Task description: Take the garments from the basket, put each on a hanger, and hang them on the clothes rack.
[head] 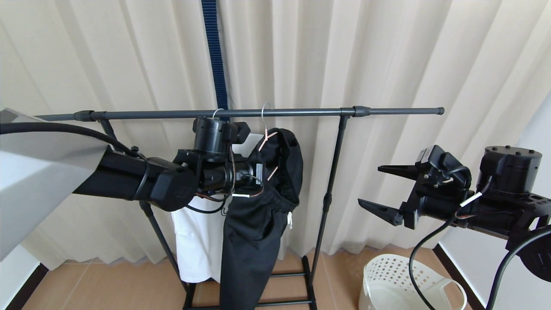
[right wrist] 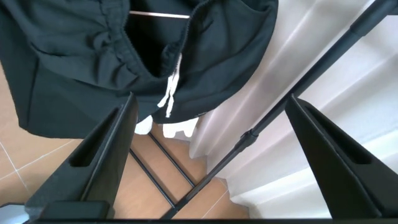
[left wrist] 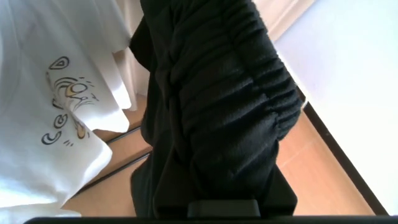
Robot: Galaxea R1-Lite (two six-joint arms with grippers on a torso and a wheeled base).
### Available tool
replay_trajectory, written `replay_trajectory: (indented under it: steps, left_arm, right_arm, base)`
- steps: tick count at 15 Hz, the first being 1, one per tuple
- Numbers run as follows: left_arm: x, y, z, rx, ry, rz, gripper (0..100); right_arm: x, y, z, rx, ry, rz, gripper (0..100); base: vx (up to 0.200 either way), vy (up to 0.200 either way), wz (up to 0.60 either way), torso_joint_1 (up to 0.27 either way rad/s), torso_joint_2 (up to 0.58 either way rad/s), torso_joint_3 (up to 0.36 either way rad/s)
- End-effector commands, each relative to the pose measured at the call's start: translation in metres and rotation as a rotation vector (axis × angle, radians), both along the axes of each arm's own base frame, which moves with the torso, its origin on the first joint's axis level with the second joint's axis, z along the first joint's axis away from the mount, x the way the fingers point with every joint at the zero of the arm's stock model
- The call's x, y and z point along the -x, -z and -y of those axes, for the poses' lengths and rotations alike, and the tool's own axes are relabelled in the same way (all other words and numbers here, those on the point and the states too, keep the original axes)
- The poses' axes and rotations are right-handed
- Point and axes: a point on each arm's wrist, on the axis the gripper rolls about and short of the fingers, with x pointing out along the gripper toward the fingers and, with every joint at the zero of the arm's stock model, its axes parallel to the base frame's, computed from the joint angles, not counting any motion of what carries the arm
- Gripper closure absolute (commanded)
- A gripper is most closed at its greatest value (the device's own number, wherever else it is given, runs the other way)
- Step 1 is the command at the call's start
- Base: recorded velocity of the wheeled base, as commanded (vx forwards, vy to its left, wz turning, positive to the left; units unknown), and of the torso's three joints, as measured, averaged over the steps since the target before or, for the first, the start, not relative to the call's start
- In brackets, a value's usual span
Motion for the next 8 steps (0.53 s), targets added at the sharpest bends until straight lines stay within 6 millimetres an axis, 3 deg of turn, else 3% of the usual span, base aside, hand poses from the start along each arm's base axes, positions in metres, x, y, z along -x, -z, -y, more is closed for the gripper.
replay_trajectory:
  steps: [1, 8]
  left_arm:
    - [-0.019, 0.015, 0.002, -0.01, -0.037, -0.009, 100]
    - [-0.051, 0.015, -0.001, 0.045, -0.091, 0.022, 100]
  right_arm:
    - [-0.001, 0.002, 0.0, 0.001, -0.001, -0.005, 0]
    - [-0.001, 0.002, 0.0, 0.002, -0.001, -0.007, 0]
  base:
    - [0.0, 0.0, 0.0, 0.0, 0.0, 0.0]
    - [0.0, 0.0, 0.0, 0.0, 0.0, 0.0]
